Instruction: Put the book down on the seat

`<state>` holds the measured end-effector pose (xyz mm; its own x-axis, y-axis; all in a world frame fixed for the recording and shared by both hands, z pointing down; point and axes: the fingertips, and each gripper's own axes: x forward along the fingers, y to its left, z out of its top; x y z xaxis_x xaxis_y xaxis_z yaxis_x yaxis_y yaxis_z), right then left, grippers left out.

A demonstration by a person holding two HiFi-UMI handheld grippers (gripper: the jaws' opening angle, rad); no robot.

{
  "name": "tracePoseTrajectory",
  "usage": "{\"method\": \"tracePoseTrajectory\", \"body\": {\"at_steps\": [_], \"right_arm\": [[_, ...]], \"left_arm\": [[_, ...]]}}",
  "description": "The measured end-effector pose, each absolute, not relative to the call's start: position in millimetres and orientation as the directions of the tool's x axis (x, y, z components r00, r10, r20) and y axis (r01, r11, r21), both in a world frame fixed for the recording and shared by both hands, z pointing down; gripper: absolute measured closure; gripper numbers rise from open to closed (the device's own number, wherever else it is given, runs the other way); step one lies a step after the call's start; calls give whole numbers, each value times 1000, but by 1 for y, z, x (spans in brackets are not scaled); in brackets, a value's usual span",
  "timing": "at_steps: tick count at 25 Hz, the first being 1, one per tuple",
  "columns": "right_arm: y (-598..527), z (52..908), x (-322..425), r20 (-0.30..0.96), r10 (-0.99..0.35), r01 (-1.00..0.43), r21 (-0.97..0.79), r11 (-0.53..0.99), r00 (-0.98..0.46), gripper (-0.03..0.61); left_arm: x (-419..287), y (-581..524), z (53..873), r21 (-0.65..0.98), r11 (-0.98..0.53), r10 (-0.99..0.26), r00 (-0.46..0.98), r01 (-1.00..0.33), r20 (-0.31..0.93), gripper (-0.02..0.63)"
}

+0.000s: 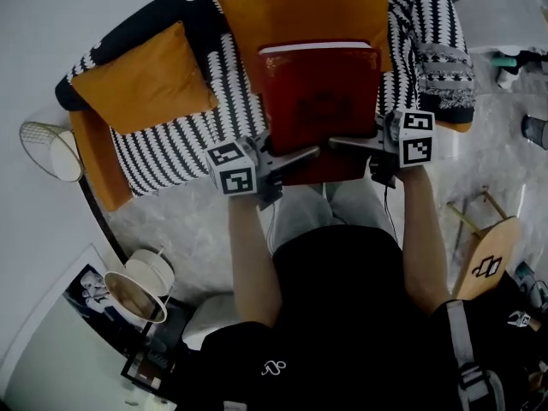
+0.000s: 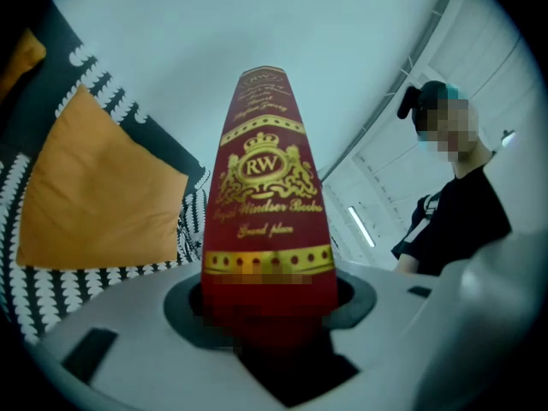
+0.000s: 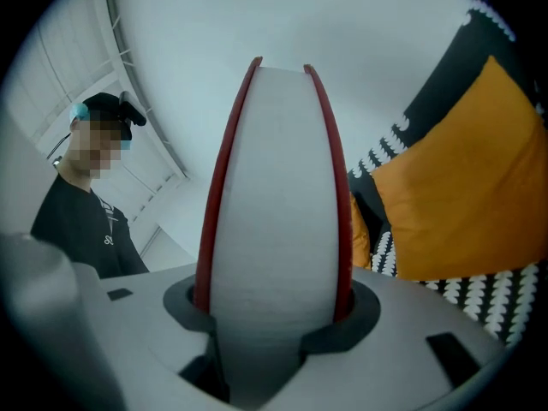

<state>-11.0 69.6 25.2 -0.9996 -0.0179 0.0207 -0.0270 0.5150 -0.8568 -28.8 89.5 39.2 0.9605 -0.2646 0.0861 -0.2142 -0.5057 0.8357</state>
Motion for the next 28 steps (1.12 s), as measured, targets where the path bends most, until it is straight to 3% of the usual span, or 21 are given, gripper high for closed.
{"method": "tracePoseTrajectory", "body": {"at_steps": [9,15,28], "right_arm": [[94,90,0,69,6,-62,-922,381,-998,337],[93,174,14,92,38,-78,-957,280,-995,337],[84,255,7,74,54,-64,-984,165,-996,337]], "left_arm": [[-16,116,102,924,-335,-266,959,-182,92,388],[-3,116,185,960,-227,-274,957,-164,99,388],[-10,107,263,977,-115,-259,955,-182,147,388]]}}
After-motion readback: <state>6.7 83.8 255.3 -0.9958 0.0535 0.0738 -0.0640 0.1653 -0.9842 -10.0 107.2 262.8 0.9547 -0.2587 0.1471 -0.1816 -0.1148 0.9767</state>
